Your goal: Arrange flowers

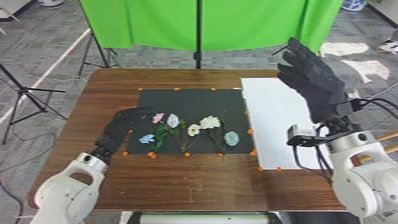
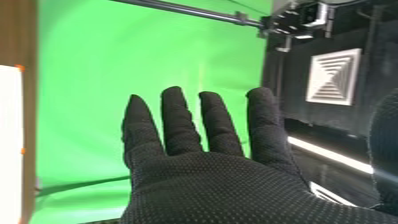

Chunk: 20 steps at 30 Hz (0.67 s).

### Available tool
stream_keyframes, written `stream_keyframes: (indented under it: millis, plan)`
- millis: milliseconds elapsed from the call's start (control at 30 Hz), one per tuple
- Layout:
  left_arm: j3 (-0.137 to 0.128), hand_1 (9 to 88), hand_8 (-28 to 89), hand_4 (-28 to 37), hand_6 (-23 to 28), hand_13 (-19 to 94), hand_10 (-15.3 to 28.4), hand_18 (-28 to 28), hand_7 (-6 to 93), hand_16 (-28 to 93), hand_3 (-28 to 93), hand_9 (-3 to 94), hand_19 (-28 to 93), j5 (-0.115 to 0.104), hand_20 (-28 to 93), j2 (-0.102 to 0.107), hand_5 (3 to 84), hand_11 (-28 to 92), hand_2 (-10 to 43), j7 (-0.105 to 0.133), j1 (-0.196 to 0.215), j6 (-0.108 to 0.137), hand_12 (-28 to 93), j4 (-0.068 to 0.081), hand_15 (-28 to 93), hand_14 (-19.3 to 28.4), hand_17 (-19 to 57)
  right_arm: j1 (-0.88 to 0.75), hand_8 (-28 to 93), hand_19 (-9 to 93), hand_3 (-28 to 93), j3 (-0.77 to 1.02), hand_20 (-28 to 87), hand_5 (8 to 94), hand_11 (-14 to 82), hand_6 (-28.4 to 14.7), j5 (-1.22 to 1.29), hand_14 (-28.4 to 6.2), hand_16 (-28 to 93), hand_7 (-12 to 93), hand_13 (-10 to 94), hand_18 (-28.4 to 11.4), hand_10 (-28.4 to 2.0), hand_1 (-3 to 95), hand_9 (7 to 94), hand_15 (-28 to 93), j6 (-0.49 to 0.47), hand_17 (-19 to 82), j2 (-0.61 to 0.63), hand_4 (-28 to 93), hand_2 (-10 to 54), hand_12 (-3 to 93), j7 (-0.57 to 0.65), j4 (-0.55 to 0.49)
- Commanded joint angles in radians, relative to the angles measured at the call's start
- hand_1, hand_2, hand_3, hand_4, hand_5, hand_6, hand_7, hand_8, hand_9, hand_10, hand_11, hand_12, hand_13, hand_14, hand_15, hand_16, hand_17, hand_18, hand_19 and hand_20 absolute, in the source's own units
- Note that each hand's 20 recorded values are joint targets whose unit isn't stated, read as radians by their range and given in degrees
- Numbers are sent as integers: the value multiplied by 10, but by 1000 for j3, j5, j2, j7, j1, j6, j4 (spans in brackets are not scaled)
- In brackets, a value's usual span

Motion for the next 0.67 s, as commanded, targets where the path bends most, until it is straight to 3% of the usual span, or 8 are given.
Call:
stream_keyframes:
  millis: [33,100,233,300,367,433,467,667]
  plan:
    - [-4,322,-37,-155,71,295,153,142,98,10,554,400,164,40,139,58,464,181,10,59,-8,112,138,5,211,196,-5,-7,-101,50,769,-10,232,248,6,23,-13,-138,192,106,229,-140,-113,41,286,37,21,104,-9,-188,17,112,67,-7]
    - [8,322,-37,-154,71,296,152,142,100,10,558,403,163,55,139,67,466,184,8,119,-4,181,138,13,211,195,-5,0,-99,52,768,-18,232,257,10,22,-16,-142,194,106,234,-140,-118,42,295,39,31,105,-8,-188,20,113,72,-4]
    - [43,319,-38,-151,68,294,147,138,108,10,577,409,147,90,135,86,470,192,-13,277,13,420,140,39,205,183,0,-6,-95,57,766,-19,234,268,14,19,-28,-143,196,99,237,-142,-123,42,306,40,33,106,-7,-187,24,112,70,-9]
    - [60,319,-40,-151,65,291,142,133,114,13,588,409,125,74,134,102,469,195,-27,350,7,544,140,70,189,173,6,-4,-93,58,768,-22,233,272,15,17,-34,-142,197,97,239,-142,-124,44,308,40,38,106,-8,-185,22,112,73,-7]
    - [72,318,-44,-151,58,287,135,125,123,19,597,402,97,40,132,136,463,190,-42,419,-20,631,139,113,172,165,13,-2,-92,59,769,-25,233,273,15,17,-32,-143,198,96,239,-142,-124,46,309,41,51,106,-6,-185,21,112,73,-6]
    - [81,318,-46,-152,54,285,132,120,126,23,604,400,79,-11,134,168,460,190,-52,478,-49,683,141,158,159,159,17,-3,-91,59,769,-22,232,274,16,17,-30,-143,198,96,240,-142,-124,47,312,41,51,106,-2,-184,20,112,76,-6]
    - [83,317,-45,-152,52,284,130,117,130,24,608,400,72,-39,134,183,458,189,-55,481,-54,695,141,163,154,156,18,-4,-91,59,769,-21,232,274,16,17,-32,-143,198,97,240,-142,-124,47,312,40,50,106,-2,-184,20,111,76,-7]
    - [77,318,-50,-160,48,289,126,111,138,26,610,402,56,-55,140,244,456,191,-57,441,-66,637,142,169,138,152,23,-9,-91,60,769,-21,231,276,17,17,-34,-143,199,97,240,-142,-124,50,313,40,59,106,-3,-184,16,112,73,-10]
